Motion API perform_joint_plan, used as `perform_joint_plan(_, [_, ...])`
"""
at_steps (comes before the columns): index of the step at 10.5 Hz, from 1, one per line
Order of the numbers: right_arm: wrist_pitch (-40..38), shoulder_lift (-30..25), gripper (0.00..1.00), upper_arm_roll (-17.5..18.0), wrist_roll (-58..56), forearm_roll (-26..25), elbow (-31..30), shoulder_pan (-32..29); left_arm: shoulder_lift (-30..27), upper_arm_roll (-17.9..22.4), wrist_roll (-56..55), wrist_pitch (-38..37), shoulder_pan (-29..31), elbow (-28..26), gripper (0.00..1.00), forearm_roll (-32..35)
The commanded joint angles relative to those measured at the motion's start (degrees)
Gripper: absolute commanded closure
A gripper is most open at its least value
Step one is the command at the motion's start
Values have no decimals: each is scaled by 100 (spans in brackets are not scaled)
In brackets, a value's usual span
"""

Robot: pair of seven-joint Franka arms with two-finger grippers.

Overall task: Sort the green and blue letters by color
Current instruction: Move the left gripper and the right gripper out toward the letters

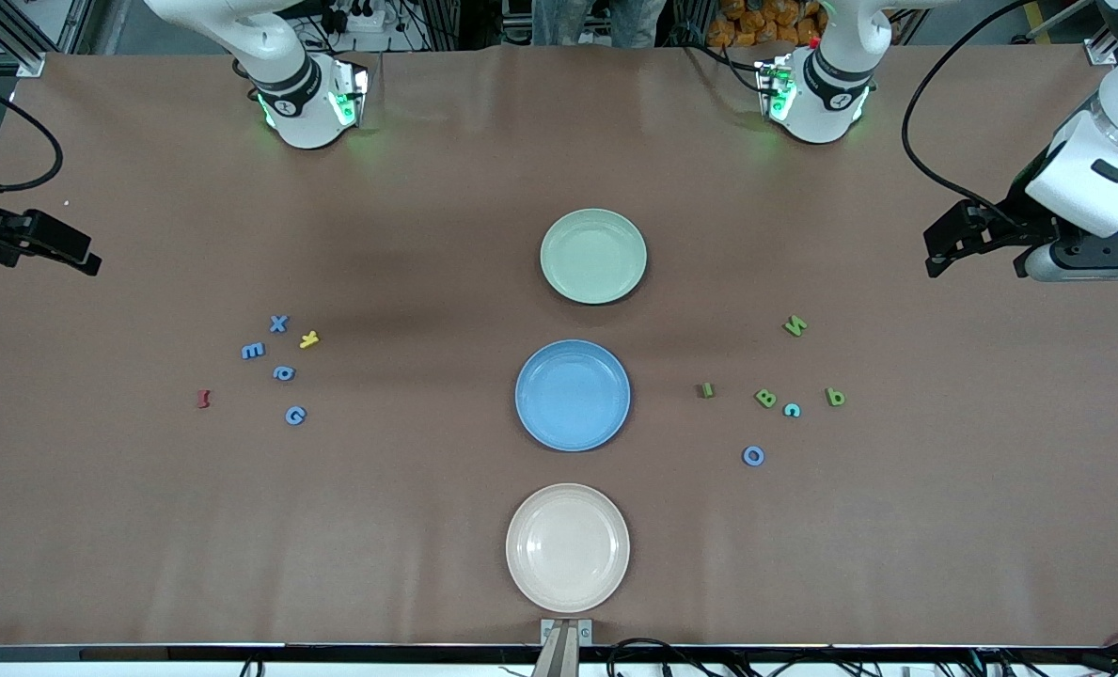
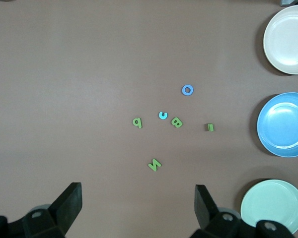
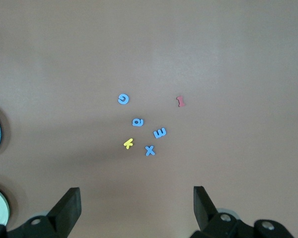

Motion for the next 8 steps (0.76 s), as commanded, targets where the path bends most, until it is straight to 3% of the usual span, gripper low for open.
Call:
perform_joint_plan(1, [-9, -21, 0, 14, -91, 131, 45, -206, 42, -2, 374, 15, -29, 31, 0, 11])
perform_joint_plan(3, [61, -21, 0, 144, -153, 140, 63, -469, 86, -2, 368, 15, -38, 31, 0, 46])
perform_joint_plan(5, [62, -21, 0, 758, -206, 140, 63, -1022, 314, -37, 219, 6, -56, -4, 0, 46])
perform_joint_plan(8, [62, -12, 0, 857, -206, 140, 63, -1121, 841, -38, 174, 224, -46, -162, 0, -77])
